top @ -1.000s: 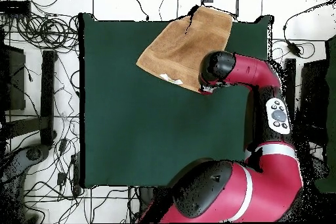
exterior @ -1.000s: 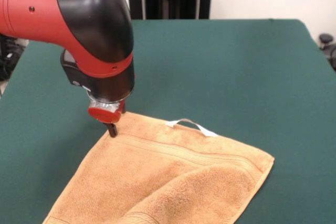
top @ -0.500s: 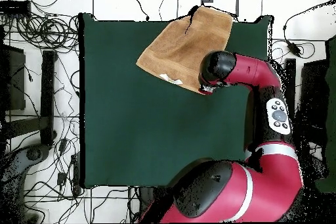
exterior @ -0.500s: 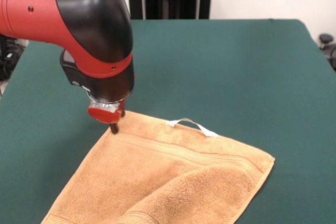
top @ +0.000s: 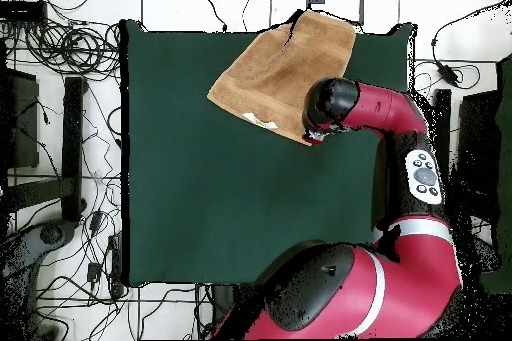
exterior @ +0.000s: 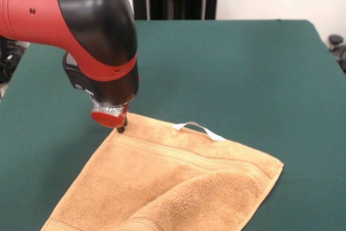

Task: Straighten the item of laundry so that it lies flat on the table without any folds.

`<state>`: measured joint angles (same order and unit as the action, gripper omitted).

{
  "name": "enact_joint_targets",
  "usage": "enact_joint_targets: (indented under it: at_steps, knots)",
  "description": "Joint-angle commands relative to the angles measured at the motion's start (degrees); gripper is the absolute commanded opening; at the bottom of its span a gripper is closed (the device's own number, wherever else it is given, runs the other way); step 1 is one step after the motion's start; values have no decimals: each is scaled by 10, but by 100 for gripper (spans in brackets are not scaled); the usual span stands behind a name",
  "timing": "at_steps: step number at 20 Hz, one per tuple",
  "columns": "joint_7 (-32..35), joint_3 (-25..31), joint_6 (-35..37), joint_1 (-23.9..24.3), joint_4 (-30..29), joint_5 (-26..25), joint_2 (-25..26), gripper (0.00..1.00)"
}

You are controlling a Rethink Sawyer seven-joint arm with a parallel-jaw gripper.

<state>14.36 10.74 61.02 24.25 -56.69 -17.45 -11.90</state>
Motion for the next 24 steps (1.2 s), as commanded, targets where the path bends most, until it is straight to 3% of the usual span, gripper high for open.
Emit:
enact_joint_targets:
  at_steps: [1,8,19,22,24]
  knots:
    - [79,27,12,-21,-43,3,22,0]
    - [81,14,33,-25,-56,-2,11,0]
    - [67,-15,57,-19,-151,-17,-45,0]
    - [67,-1,41,-7,-153,-6,-42,0]
    - [66,21,18,-4,-117,4,-11,0]
